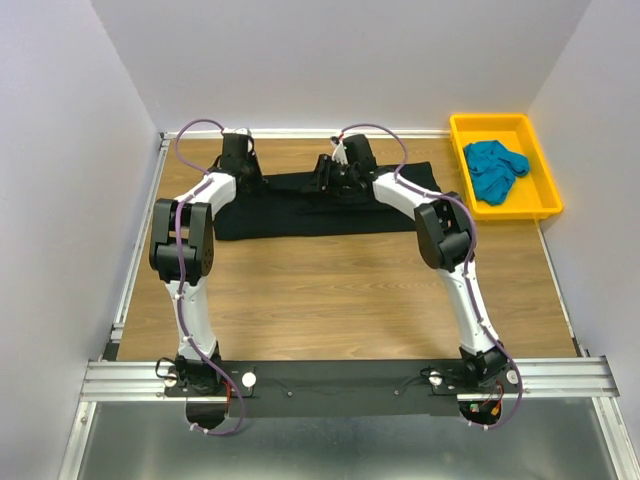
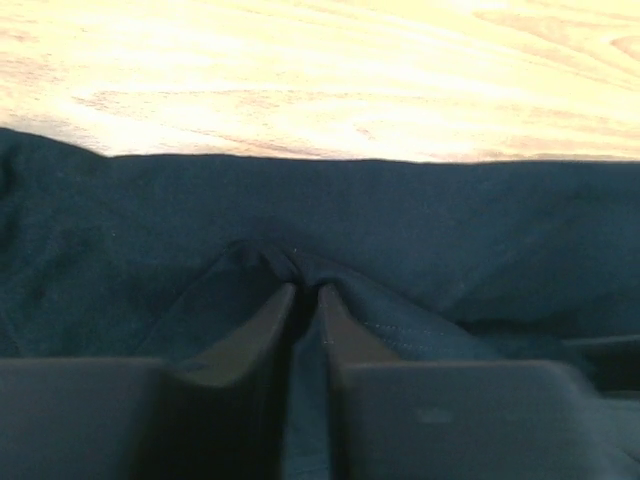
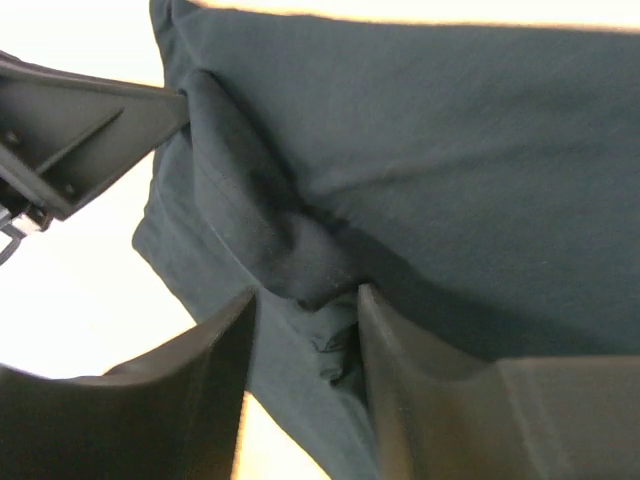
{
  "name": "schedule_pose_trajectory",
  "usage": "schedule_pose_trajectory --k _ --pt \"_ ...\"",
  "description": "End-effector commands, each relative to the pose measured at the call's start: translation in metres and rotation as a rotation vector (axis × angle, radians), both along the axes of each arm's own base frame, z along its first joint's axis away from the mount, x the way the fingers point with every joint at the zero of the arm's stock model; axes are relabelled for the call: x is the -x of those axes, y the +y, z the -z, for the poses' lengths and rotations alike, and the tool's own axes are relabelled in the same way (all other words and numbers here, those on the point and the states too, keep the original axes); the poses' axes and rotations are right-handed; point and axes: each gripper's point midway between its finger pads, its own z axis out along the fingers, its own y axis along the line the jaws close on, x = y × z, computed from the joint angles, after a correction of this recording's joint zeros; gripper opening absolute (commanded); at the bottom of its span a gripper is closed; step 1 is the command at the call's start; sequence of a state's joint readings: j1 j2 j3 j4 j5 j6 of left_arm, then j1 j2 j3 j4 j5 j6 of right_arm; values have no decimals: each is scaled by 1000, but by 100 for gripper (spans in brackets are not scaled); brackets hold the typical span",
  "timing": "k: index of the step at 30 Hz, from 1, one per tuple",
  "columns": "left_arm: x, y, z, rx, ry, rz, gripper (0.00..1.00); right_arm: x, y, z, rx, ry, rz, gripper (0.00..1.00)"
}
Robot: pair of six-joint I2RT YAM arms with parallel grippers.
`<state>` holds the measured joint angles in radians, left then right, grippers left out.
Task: Fold and stack the t-shirts
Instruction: Fold the tshirt
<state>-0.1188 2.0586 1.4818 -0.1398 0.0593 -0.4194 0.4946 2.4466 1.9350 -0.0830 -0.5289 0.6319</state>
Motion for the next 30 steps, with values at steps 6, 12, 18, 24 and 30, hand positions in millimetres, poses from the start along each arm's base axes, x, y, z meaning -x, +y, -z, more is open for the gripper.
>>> schedule_pose_trajectory --k 6,12,18,24,30 --pt "-26 -5 -55 59 -114 -20 65 -15 -47 -36 121 -176 82 66" --pt "-6 7 -83 53 -145 -84 77 0 -139 -40 336 -214 224 66" --pt "47 31 -69 13 -90 -204 50 45 -177 -23 455 -154 201 61" --pt "95 73 1 -5 67 -310 9 70 -188 1 487 -81 201 51" --pt "99 105 21 -29 108 -376 6 52 -186 21 513 -60 209 43"
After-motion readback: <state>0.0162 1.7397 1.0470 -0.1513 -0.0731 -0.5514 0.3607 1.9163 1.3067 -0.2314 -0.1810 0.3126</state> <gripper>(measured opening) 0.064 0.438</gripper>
